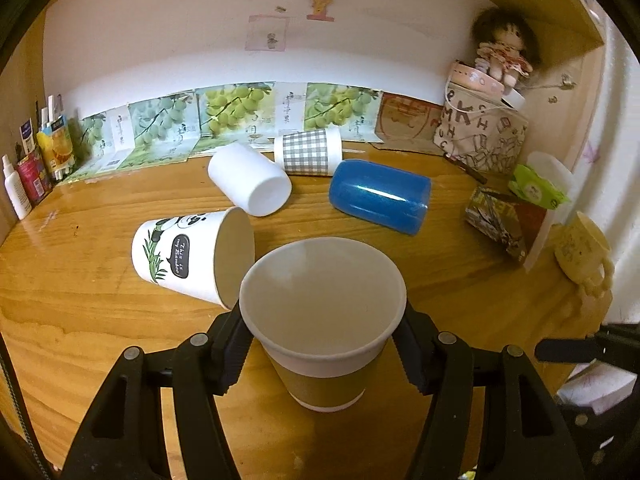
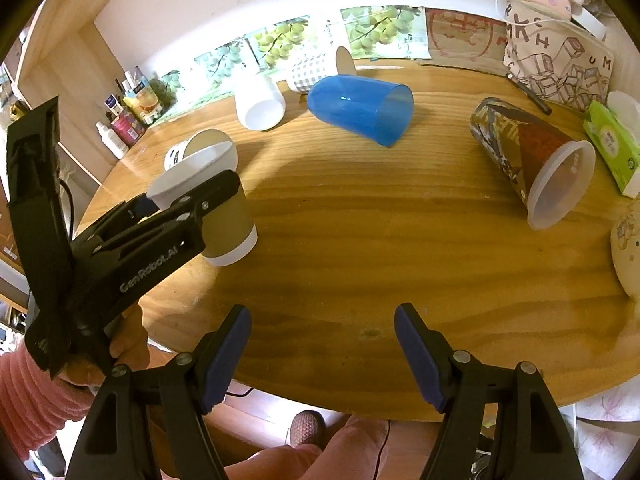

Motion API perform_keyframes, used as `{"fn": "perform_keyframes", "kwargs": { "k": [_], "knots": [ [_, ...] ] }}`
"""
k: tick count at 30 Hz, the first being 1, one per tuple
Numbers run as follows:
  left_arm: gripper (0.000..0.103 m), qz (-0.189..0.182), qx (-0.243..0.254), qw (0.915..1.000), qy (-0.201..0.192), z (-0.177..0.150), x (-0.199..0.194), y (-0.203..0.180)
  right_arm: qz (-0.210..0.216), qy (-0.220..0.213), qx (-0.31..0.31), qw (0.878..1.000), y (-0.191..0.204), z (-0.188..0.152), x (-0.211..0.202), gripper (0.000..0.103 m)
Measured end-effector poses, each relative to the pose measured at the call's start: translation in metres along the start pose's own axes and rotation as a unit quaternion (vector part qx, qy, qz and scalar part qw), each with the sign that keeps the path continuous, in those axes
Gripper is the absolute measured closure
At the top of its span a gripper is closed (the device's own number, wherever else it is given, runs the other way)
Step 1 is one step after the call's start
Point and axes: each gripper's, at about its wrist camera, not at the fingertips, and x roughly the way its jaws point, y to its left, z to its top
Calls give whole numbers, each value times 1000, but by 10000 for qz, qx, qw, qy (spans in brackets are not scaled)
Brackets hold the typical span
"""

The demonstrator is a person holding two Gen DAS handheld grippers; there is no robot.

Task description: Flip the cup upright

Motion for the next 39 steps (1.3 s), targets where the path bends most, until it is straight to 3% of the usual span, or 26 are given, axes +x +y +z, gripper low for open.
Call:
{"fn": "perform_keyframes", "kwargs": {
  "k": [9,14,22,26,30,33,39],
  "knots": [
    [32,-223,354,9991,92,-13,-12,-3,-152,-222,191,9995,7,-6,-8,28],
    [32,-449,551,9974,157,-17,-15,-3,-303,-414,367,9980,12,-12,-14,23],
    [16,-650,795,9947,-33,-25,-29,4,-675,-847,906,9900,26,-35,-29,21],
    [16,-540,954,9938,191,-31,-42,9,-925,-1092,1004,9846,38,-51,-38,20],
    [16,-412,554,9962,528,-30,-74,27,-980,-1099,1150,9824,51,-59,-51,17],
    [16,-178,211,9985,480,-30,-100,40,-948,-1198,1112,9820,64,-61,-65,17],
    [16,282,-453,9978,396,-18,-164,67,-996,-1564,784,9795,102,-59,-92,6]
  ]
}}
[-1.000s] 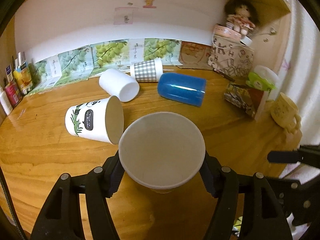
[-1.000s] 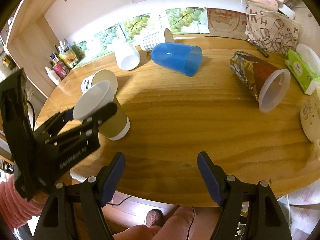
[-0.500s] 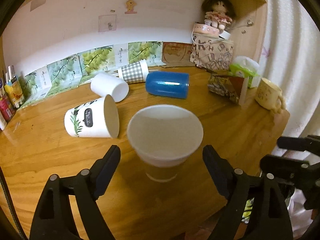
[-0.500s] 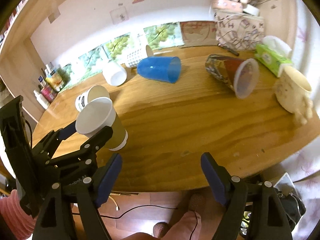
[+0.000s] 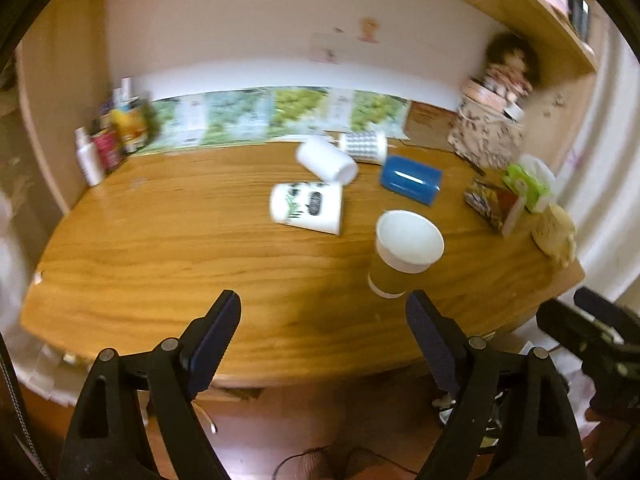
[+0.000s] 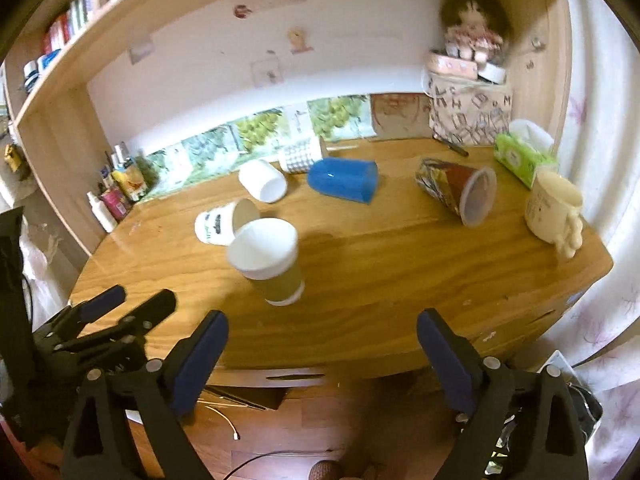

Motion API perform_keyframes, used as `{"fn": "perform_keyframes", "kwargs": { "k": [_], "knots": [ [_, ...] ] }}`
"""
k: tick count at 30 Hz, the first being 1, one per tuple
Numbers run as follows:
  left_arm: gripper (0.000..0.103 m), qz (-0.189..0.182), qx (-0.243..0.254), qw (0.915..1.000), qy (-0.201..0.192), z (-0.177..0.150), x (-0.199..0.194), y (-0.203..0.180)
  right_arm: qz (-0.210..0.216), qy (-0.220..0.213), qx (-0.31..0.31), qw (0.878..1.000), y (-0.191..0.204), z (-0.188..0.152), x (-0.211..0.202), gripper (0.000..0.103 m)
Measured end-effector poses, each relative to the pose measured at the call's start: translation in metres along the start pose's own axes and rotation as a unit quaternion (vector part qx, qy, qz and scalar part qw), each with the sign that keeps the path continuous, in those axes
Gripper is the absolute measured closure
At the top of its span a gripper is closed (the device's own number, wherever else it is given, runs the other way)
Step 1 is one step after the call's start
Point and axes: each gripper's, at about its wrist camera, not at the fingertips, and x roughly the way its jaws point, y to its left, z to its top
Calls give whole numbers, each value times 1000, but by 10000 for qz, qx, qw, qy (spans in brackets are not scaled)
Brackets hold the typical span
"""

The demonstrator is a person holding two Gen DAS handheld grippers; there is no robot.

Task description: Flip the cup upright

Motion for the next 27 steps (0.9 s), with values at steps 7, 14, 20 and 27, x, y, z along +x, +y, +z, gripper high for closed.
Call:
{"fn": "perform_keyframes", "kwargs": {
  "k": [7,14,20,27],
  "knots": [
    [7,56,-488,9983,-304,17,-63,2,10,62,-223,9997,22,15,-48,3],
    [1,229,-539,9946,-860,21,-108,-18,465,-284,-314,9980,26,27,-104,3],
    [1,313,-427,9943,-930,13,-126,-31,529,-637,-284,9962,17,28,-133,1],
    [1,736,-454,9884,-1252,4,-143,-39,477,-1010,-113,9937,5,22,-152,1]
  ]
}}
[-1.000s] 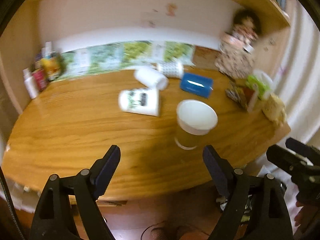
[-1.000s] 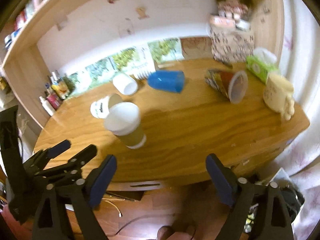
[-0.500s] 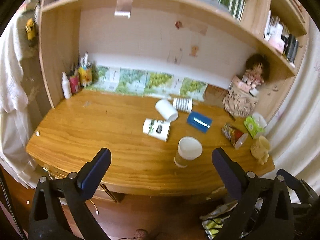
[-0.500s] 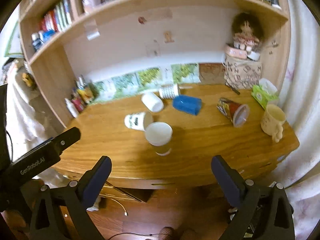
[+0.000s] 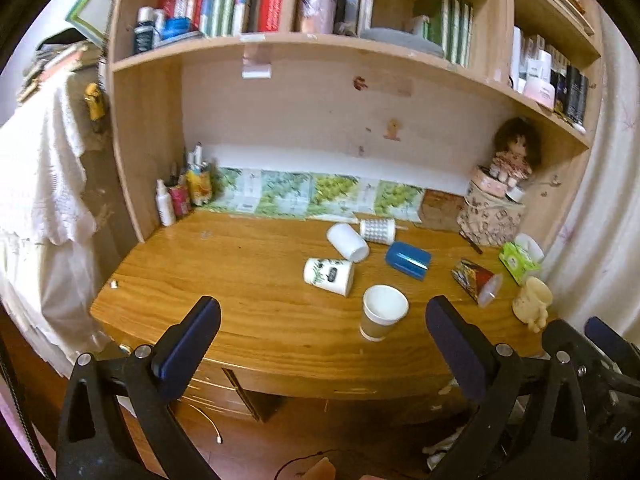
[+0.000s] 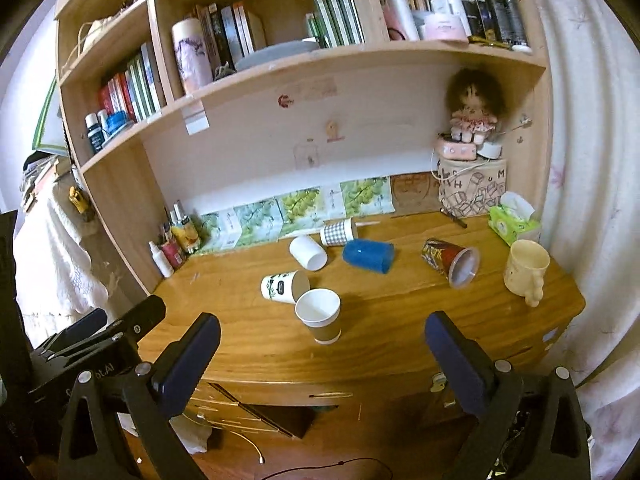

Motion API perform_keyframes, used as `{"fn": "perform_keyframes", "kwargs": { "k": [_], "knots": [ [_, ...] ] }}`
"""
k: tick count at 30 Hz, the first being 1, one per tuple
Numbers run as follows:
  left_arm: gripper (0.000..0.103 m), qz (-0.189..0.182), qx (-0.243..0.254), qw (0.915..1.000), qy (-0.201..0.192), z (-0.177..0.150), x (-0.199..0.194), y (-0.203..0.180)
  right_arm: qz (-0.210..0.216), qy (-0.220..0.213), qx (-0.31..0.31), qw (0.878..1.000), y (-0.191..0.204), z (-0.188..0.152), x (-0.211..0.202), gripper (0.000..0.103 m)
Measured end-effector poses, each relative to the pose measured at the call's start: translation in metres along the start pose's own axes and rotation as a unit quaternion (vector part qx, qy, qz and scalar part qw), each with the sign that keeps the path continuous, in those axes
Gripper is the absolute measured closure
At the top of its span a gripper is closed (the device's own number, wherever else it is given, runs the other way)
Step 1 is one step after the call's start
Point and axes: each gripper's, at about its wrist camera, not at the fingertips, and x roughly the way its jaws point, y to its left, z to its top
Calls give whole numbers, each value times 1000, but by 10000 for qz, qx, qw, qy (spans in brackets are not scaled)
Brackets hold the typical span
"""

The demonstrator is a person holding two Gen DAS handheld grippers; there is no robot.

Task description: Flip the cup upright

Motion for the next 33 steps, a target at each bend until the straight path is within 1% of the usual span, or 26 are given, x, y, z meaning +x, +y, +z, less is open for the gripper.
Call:
{"fn": "perform_keyframes", "kwargs": {
  "k": [3,5,10,14,26,33],
  "knots": [
    [0,303,87,9992,-239,-1,-7,-5,-29,-93,-98,9999,0,-2,-5,1],
    [0,399,112,9986,-321,-2,-10,-8,-47,-164,-121,9998,-3,-2,-9,1],
    [0,537,112,9969,-556,-1,-19,-9,-106,-276,-191,9994,-5,-1,-13,0],
    [0,594,115,9956,-710,0,-24,-11,-71,-361,-287,9989,-4,-1,-15,1],
    [0,569,302,9937,-921,2,-29,-17,42,-518,-441,9977,0,1,-19,1],
    [0,425,336,9940,-955,3,-26,-19,59,-552,-448,9975,1,3,-19,1]
  ]
}}
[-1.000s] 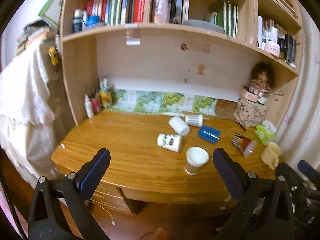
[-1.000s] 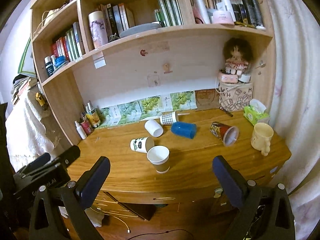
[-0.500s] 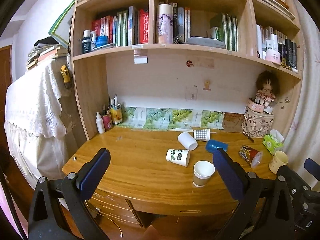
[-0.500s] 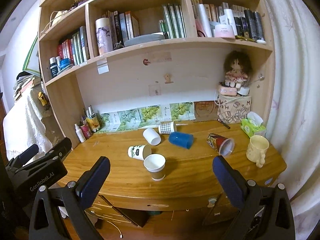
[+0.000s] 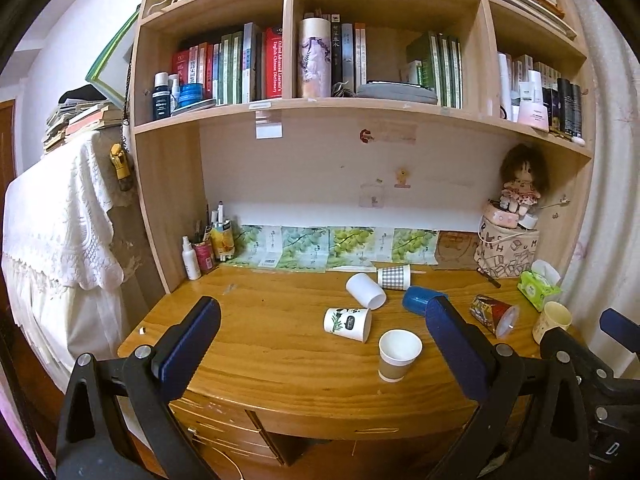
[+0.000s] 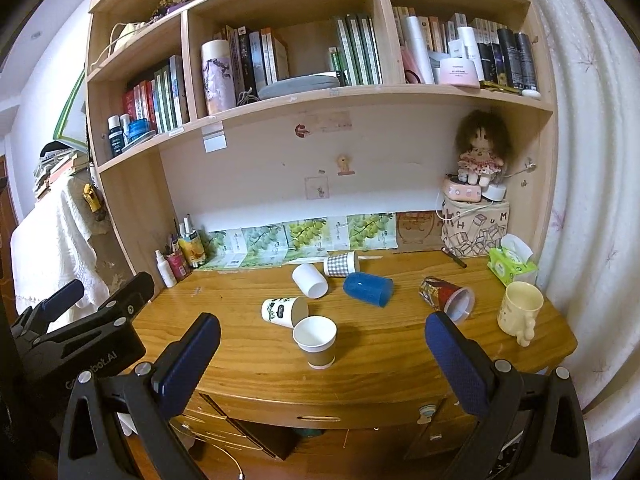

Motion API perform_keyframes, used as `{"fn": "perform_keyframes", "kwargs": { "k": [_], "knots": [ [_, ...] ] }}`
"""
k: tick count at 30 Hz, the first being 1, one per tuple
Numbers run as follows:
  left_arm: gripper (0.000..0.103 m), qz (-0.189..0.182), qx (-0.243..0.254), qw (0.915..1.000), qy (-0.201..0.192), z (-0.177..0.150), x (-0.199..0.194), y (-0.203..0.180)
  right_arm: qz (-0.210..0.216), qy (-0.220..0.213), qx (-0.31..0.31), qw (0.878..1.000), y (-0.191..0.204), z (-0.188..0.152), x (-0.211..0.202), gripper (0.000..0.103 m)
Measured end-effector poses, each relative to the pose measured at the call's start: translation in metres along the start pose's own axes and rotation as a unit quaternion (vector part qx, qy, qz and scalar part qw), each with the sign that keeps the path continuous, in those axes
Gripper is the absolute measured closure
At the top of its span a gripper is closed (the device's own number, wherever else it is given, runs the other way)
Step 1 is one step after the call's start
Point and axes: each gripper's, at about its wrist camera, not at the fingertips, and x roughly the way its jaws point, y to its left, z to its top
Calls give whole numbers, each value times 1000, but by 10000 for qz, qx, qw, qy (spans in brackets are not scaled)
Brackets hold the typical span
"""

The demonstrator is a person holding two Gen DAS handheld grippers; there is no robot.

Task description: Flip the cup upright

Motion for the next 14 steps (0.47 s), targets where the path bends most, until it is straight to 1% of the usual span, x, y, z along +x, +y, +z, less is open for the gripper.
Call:
{"fn": "perform_keyframes", "kwargs": {
  "k": [14],
  "knots": [
    [0,-97,2,9999,56,2,13,-1,-101,54,6,9999,-1,4,12,1]
  ]
}}
